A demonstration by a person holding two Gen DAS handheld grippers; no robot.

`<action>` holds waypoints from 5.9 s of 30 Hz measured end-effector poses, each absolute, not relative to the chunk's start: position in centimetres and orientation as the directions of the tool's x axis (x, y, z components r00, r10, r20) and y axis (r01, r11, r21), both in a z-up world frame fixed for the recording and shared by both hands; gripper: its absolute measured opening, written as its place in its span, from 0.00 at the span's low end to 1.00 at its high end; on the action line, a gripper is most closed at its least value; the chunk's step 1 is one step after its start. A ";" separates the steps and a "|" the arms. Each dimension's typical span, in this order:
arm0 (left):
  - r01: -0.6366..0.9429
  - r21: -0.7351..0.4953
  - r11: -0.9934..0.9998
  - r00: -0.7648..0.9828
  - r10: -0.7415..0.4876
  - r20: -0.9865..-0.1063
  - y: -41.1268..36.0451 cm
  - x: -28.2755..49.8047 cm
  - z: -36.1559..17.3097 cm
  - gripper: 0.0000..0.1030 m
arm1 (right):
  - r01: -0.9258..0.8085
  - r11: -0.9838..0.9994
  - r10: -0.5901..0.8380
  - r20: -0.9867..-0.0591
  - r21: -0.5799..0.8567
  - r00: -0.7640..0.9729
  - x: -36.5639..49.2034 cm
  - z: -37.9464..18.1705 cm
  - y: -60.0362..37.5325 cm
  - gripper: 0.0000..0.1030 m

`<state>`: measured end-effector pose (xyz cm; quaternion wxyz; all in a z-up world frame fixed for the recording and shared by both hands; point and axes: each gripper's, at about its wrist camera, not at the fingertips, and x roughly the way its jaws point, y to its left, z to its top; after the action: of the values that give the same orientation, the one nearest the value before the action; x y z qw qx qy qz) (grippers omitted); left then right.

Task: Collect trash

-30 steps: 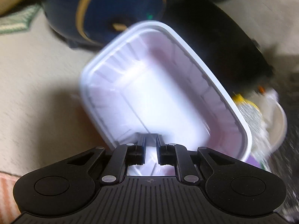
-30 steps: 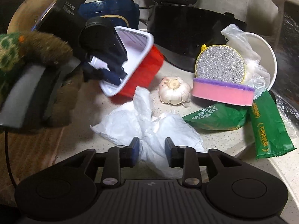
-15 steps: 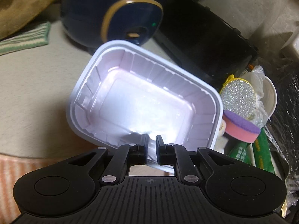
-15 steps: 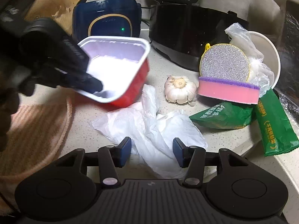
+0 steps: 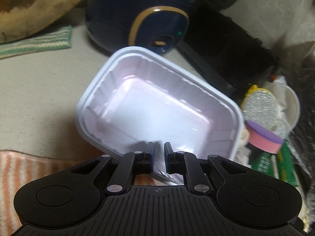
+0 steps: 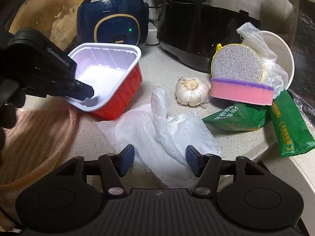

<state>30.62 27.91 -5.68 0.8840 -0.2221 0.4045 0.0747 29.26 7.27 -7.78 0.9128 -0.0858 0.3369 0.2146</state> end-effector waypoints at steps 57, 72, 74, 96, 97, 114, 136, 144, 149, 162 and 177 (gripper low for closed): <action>-0.378 -0.656 0.653 0.756 -0.192 -0.626 34.1 27.9 -3.8 0.43 | -0.394 0.875 0.483 -0.537 0.280 0.691 34.9 -2.7 3.9 0.74; -0.363 -0.786 0.501 0.807 -0.253 -0.534 36.5 22.6 -6.3 0.43 | -0.485 0.794 0.585 -0.677 0.367 0.446 41.1 -4.2 10.9 0.20; -0.364 -0.792 0.489 0.814 -0.246 -0.526 36.5 22.9 -6.1 0.43 | -0.520 0.758 0.624 -0.671 0.394 0.401 39.1 -4.2 11.2 0.21; -0.438 -0.614 0.656 0.751 -0.109 -0.652 31.3 30.3 -5.8 0.47 | -0.479 0.878 0.382 -0.616 0.010 0.688 29.8 -5.6 5.5 0.78; -0.450 -0.628 0.635 0.751 -0.111 -0.651 31.4 30.5 -6.0 0.48 | -0.474 0.881 0.375 -0.609 -0.002 0.699 29.5 -5.6 5.6 0.82; -0.571 -0.604 0.555 0.760 0.080 -0.645 36.5 25.7 -4.8 0.45 | -0.505 0.857 0.469 -0.569 0.108 0.675 29.8 -3.8 5.9 0.85; -0.303 -0.347 0.888 0.667 -0.063 -0.742 29.1 29.2 -6.0 0.18 | -0.509 0.859 0.423 -0.632 0.051 0.649 31.0 -7.2 6.6 0.85; -0.291 -0.346 0.892 0.644 -0.085 -0.760 29.5 28.9 -6.3 0.23 | -0.526 0.850 0.403 -0.644 0.001 0.650 31.1 -8.3 8.8 0.64; -0.256 -0.399 0.881 0.666 -0.138 -0.733 30.1 29.3 -7.1 0.23 | -0.502 0.865 0.368 -0.667 -0.011 0.647 30.8 -7.4 8.9 0.11; -0.142 -0.570 0.809 0.693 -0.330 -0.641 29.9 30.5 -8.3 0.16 | -0.143 0.987 0.158 -0.644 0.076 0.748 26.3 -3.6 1.7 0.08; -0.013 -0.555 0.831 0.763 -0.350 -0.543 21.5 23.3 -3.3 0.14 | -0.011 0.989 0.110 -0.690 0.146 0.716 19.3 -8.9 -7.3 0.08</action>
<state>23.28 21.54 -3.34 0.8979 -0.2746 0.3309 -0.0939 19.35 -7.32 -8.91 0.9239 0.0654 0.3757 0.0328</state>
